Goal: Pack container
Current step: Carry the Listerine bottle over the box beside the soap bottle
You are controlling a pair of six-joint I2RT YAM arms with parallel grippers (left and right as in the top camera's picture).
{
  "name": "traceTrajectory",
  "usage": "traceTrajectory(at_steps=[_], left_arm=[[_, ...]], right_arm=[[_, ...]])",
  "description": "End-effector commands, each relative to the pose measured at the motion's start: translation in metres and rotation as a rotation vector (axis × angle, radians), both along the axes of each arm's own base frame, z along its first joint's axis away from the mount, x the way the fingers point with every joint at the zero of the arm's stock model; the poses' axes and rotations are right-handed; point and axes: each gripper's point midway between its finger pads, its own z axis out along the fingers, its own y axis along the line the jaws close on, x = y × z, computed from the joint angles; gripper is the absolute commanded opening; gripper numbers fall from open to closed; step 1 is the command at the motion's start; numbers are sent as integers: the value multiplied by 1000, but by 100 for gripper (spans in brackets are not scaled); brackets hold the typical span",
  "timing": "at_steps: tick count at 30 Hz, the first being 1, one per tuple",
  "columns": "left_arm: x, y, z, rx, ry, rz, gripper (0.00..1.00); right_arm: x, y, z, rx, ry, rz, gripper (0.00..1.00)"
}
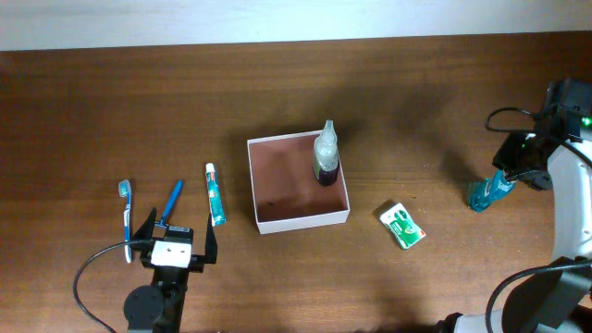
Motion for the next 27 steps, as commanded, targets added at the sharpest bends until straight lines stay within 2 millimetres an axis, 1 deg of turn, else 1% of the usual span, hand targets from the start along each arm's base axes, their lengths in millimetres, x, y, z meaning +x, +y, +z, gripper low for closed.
traceTrajectory(at_steps=[1,5,8,10,14,19,21,27], left_arm=[[0,0,-2,15,2,-6,99],[0,0,-2,15,2,-6,99],[0,0,-2,15,2,-6,99],[0,0,-2,15,2,-6,99],[0,0,-2,15,2,-6,99],[0,0,-2,15,2,-6,99],[0,0,-2,15,2,-6,99],[0,0,-2,15,2,-6,99]], right_arm=[[-3,-2,-6,7,15,-14,42],[-3,0,-6,17,14,-12,34],[-3,1,-7,22,14,-10,33],[-3,1,-7,23,14,-9,28],[-3,6,-7,47,9,-1,27],[-2,7,-5,46,6,0,27],[-3,7,2,43,-4,1,27],[-6,9,45,3,-96,14,27]])
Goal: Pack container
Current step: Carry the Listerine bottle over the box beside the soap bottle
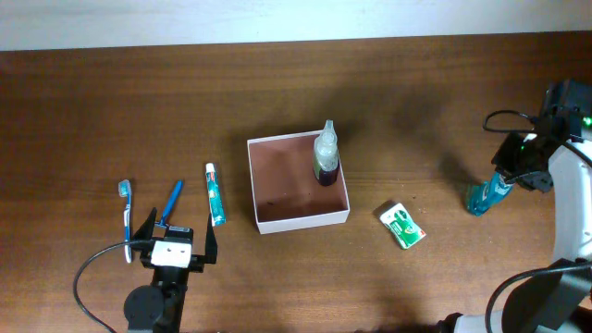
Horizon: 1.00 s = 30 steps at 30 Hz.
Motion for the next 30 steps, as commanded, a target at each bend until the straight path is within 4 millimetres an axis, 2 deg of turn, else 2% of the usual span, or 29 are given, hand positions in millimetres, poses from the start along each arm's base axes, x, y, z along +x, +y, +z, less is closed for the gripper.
traceTrajectory(at_steps=[1,5,9,15,17,23,30], left_arm=[[0,0,-2,15,2,-6,99],[0,0,-2,15,2,-6,99],[0,0,-2,15,2,-6,99],[0,0,-2,15,2,-6,99],[0,0,-2,15,2,-6,99],[0,0,-2,15,2,-6,99],[0,0,-2,15,2,-6,99]], right_arm=[[1,0,50,-53,-139,3,27],[0,14,74,-83,-207,57,27],[1,44,93,-96,-267,147,27],[6,121,115,-80,-351,380,23],[7,156,123,-63,-379,486,24],[5,205,141,-38,-437,636,25],[2,255,150,6,-495,753,25]])
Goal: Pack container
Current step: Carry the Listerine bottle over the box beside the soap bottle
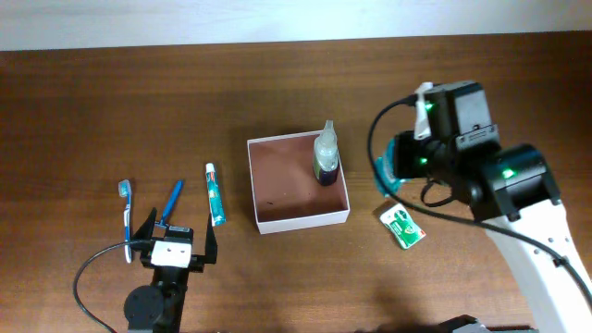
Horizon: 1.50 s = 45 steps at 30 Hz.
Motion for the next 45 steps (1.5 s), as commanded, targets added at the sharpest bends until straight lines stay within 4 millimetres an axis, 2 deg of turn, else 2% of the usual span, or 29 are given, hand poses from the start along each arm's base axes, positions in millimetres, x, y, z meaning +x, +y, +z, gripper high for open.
traceTrajectory(at_steps=[1,9,10,21,28,39,45], left_arm=[[0,0,-2,15,2,-6,99],[0,0,-2,15,2,-6,99],[0,0,-2,15,2,-6,99],[0,0,-2,15,2,-6,99],[0,0,-2,15,2,-6,99],[0,0,-2,15,2,-6,99],[0,0,-2,15,2,-6,99]], right_arm=[[-2,21,26,41,-82,45,26],[-6,60,25,65,-89,136,27],[-6,68,20,70,-75,144,27],[5,106,-11,45,-17,211,28],[10,108,-26,20,18,208,28],[10,104,-38,-1,57,176,28],[18,100,-62,-61,109,137,28]])
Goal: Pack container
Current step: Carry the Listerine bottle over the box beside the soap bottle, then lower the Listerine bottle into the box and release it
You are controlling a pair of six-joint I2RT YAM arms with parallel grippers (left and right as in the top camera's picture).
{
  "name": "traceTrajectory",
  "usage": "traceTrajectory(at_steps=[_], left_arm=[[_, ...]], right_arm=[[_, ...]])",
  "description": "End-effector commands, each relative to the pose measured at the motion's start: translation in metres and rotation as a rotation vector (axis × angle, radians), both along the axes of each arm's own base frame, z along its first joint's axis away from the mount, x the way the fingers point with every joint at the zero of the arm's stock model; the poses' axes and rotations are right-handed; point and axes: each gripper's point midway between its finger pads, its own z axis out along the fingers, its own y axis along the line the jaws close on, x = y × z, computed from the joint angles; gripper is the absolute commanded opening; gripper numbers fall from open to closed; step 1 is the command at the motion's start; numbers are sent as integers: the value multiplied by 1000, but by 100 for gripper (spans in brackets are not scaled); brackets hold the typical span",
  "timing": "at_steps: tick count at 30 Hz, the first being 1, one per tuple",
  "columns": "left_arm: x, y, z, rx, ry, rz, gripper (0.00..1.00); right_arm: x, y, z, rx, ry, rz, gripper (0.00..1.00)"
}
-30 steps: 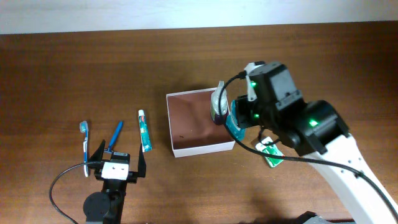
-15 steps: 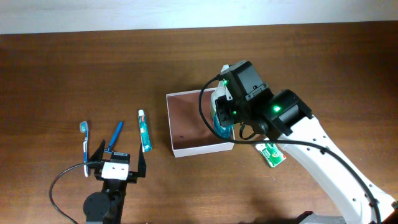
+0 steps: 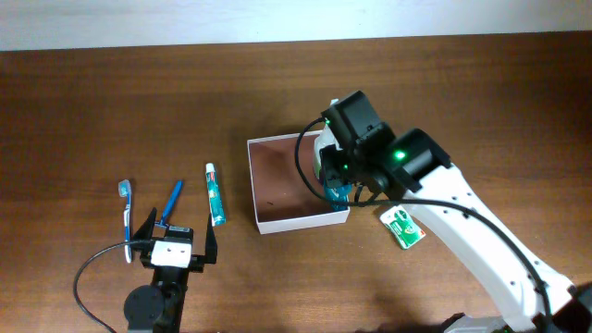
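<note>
The white box with a brown floor [image 3: 277, 185] stands mid-table. My right gripper [image 3: 339, 185] hangs over its right side, shut on a teal bottle [image 3: 337, 195] that is low inside the box near the right wall. A clear bottle of dark liquid [image 3: 320, 154] stands in the box's back right corner, mostly hidden by the arm. Outside the box lie a green and white packet [image 3: 402, 227] to the right, and a toothpaste tube [image 3: 215, 195], a blue pen-like item [image 3: 172, 202] and a toothbrush [image 3: 127, 209] to the left. My left gripper [image 3: 178, 233] is open near those.
The right arm [image 3: 462, 222] stretches from the lower right corner across the packet's side of the table. A black cable [image 3: 92, 273] loops by the left arm's base at the front edge.
My right gripper has moved left with the teal bottle, from just right of the box to over the box's right side, the bottle now down inside it. The left arm has not moved.
At first my right gripper was at the far right edge, on the teal bottle standing on the table. It stayed there a second. Then it held the bottle just right of the box, and now holds it inside the box.
</note>
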Motion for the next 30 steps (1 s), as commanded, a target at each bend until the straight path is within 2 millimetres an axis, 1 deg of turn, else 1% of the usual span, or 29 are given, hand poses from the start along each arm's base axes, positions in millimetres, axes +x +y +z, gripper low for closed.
traceTrajectory(at_steps=[1,14,17,25,26,28,30], left_arm=[[0,0,-2,15,2,-6,99],[0,0,-2,15,2,-6,99],[0,0,-2,15,2,-6,99],[0,0,-2,15,2,-6,99],[0,0,-2,15,2,-6,99],[0,0,-2,15,2,-6,99],[0,0,-2,15,2,-6,99]], right_arm=[[11,3,0,-16,-17,-25,28],[20,4,-39,-94,55,-35,28],[21,4,-42,-99,61,-35,28],[20,3,-43,-103,67,-35,28],[19,3,-43,-104,69,-35,32],[18,2,-43,-108,75,-35,42],[17,1,-44,-111,78,-35,44]])
